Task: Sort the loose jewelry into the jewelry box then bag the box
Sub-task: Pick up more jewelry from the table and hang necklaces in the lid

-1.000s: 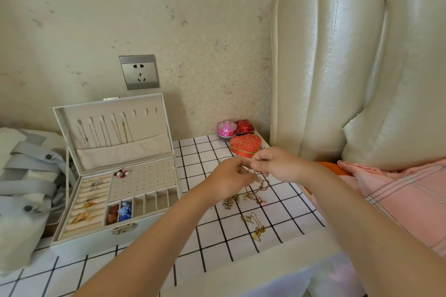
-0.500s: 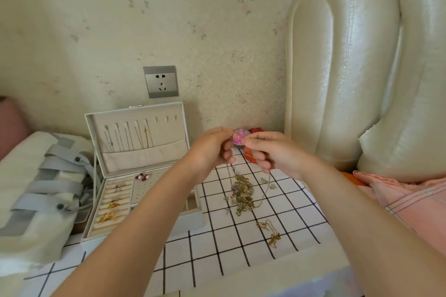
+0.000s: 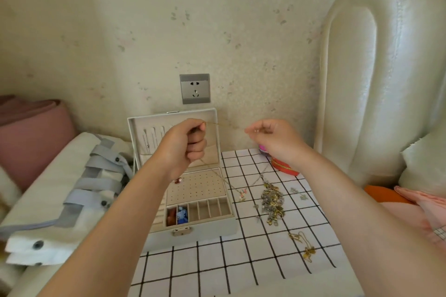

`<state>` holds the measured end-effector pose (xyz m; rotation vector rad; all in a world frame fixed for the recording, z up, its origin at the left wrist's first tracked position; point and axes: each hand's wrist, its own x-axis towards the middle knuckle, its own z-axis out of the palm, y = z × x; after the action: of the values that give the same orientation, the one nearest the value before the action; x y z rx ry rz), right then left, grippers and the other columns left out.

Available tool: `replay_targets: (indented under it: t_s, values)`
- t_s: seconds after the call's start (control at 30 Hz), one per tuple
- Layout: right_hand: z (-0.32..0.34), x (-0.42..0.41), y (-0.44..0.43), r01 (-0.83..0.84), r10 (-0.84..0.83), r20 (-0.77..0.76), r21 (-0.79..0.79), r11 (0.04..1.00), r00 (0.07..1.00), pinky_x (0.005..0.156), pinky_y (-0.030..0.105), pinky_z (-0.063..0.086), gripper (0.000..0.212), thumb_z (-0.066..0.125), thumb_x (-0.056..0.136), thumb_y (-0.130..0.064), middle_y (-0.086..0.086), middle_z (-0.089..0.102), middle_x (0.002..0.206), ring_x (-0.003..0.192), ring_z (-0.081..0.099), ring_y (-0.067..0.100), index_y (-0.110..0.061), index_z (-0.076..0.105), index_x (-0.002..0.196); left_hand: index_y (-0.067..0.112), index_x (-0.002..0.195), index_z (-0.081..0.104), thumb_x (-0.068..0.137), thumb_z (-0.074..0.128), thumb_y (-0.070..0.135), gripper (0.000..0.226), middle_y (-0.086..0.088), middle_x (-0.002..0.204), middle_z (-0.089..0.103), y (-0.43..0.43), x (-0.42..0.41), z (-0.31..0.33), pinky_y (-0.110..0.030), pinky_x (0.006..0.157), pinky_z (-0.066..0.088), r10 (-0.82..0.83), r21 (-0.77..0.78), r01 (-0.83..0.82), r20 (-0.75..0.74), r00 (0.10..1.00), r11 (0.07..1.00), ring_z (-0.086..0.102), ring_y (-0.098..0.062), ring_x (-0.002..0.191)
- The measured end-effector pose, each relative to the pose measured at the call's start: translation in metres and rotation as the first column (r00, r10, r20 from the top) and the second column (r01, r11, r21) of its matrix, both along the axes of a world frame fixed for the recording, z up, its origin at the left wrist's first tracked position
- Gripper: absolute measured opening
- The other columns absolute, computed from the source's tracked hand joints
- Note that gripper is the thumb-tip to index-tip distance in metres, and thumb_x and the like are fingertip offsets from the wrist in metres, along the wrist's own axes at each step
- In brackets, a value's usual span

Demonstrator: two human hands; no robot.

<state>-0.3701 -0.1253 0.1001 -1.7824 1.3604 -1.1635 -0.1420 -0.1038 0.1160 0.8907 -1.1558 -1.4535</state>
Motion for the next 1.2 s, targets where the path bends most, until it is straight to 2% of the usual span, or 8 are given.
replay_targets:
  t_s: [0.1, 0.3, 0.4, 0.5, 0.7, 0.77, 0.93, 1.2]
  values:
    - [0.011, 0.018, -0.005, -0.036, 0.032, 0.163, 0.016, 0.999, 0.986, 0.043, 0.008, 0.034, 0.009, 0.068, 0.094, -0.023, -0.024, 0.057, 0.053, 0.042, 0.050, -0.005, -0.020, 0.075, 0.099, 0.016, 0.079, 0.055, 0.100, 0.050, 0.019, 0.022, 0.008, 0.052, 0.018, 0.001, 0.019, 0.004, -0.020, 0.040, 0.013, 0.071, -0.072, -0.063, 0.122, 0.990, 0.995, 0.014, -0.010, 0.046]
    - [0.022, 0.054, -0.014, -0.164, 0.140, 0.276, 0.067, 0.984, 0.951, 0.044, 0.023, 0.022, 0.012, 0.071, 0.089, -0.020, -0.006, 0.034, 0.053, 0.046, 0.027, 0.011, -0.021, 0.075, 0.077, 0.012, 0.083, 0.056, 0.102, 0.045, 0.017, 0.022, 0.003, 0.058, 0.036, -0.005, 0.050, 0.009, -0.023, 0.047, 0.040, 0.114, -0.082, -0.113, 0.005, 0.993, 0.990, 0.036, -0.012, 0.049]
    - [0.023, 0.073, -0.017, -0.199, 0.177, 0.249, 0.065, 0.978, 0.952, 0.043, 0.021, 0.025, 0.017, 0.070, 0.089, -0.022, -0.011, 0.037, 0.049, 0.045, 0.030, 0.009, -0.022, 0.072, 0.073, 0.010, 0.082, 0.055, 0.103, 0.043, 0.014, 0.024, -0.001, 0.065, 0.049, -0.009, 0.061, 0.003, -0.025, 0.052, 0.047, 0.150, -0.081, -0.151, -0.021, 0.988, 0.985, 0.045, -0.013, 0.051]
    - [0.015, 0.093, -0.026, -0.145, 0.144, 0.150, -0.006, 0.989, 0.978, 0.052, 0.009, 0.038, 0.015, 0.077, 0.086, -0.028, -0.018, 0.060, 0.053, 0.047, 0.052, -0.004, -0.015, 0.074, 0.078, 0.012, 0.083, 0.058, 0.101, 0.048, 0.013, 0.021, 0.002, 0.061, 0.042, -0.016, 0.075, -0.007, -0.020, 0.043, 0.034, 0.252, -0.036, -0.251, 0.052, 0.966, 0.967, 0.035, -0.010, 0.048]
    - [-0.011, 0.120, -0.056, 0.079, -0.081, -0.012, -0.151, 0.985, 0.997, 0.063, 0.026, 0.049, 0.028, 0.082, 0.078, -0.041, -0.015, 0.064, 0.056, 0.056, 0.058, 0.000, -0.023, 0.070, 0.060, 0.015, 0.082, 0.073, 0.088, 0.072, 0.029, 0.015, 0.014, 0.059, 0.060, -0.031, 0.090, -0.028, -0.019, 0.058, 0.043, 0.469, -0.247, -0.399, 0.466, 0.750, 0.883, 0.053, -0.001, 0.056]
    - [-0.018, 0.128, -0.063, 0.164, -0.167, -0.005, -0.174, 0.971, 0.986, 0.064, 0.032, 0.053, 0.037, 0.080, 0.080, -0.044, -0.010, 0.065, 0.056, 0.061, 0.063, 0.008, -0.022, 0.064, 0.053, 0.017, 0.072, 0.071, 0.084, 0.075, 0.031, 0.019, 0.009, 0.070, 0.067, -0.040, 0.087, -0.033, -0.023, 0.070, 0.048, 0.539, -0.323, -0.432, 0.477, 0.694, 0.842, 0.063, -0.003, 0.073]
    - [-0.028, 0.144, -0.073, 0.354, -0.382, -0.084, -0.237, 0.905, 0.920, 0.047, 0.025, 0.035, 0.055, 0.068, 0.088, -0.051, -0.006, 0.053, 0.048, 0.051, 0.054, 0.014, -0.013, 0.050, 0.051, 0.016, 0.064, 0.063, 0.086, 0.068, 0.041, 0.033, 0.005, 0.063, 0.064, -0.062, 0.069, -0.038, -0.026, 0.057, 0.044, 0.676, -0.437, -0.521, 0.554, 0.487, 0.733, 0.061, -0.010, 0.066]
    - [-0.037, 0.157, -0.096, 0.444, -0.509, -0.185, -0.302, 0.844, 0.841, 0.044, 0.024, 0.024, 0.056, 0.061, 0.092, -0.045, -0.002, 0.038, 0.043, 0.043, 0.038, 0.015, -0.016, 0.041, 0.048, 0.018, 0.052, 0.045, 0.088, 0.062, 0.042, 0.046, 0.000, 0.049, 0.046, -0.090, 0.061, -0.054, -0.032, 0.052, 0.042, 0.694, -0.445, -0.545, 0.569, 0.441, 0.711, 0.051, -0.020, 0.054]
